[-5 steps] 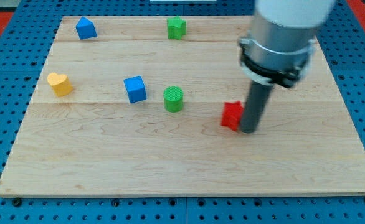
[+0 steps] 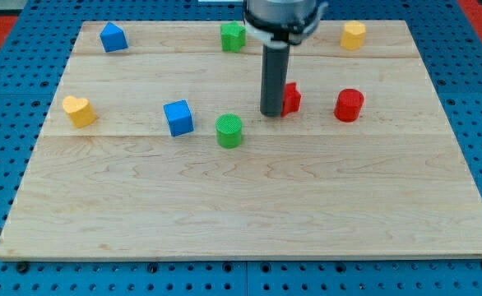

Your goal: Slide the red star towards the bottom right side of the green star

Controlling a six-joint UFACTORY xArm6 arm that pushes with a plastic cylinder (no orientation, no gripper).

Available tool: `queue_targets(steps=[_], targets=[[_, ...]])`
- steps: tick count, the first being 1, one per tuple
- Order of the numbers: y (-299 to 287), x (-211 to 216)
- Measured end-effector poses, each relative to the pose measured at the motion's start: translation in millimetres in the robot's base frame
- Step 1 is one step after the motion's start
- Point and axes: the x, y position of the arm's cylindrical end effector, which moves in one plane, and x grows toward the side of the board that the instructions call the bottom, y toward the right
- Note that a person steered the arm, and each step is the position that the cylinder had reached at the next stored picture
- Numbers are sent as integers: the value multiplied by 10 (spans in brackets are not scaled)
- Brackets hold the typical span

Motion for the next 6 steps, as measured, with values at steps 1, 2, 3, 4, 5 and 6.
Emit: queue_targets(steps=[1, 2, 3, 4, 5, 6], targets=[[0, -15], [0, 2], [17, -40], [94, -26], [327, 91], [501, -35]])
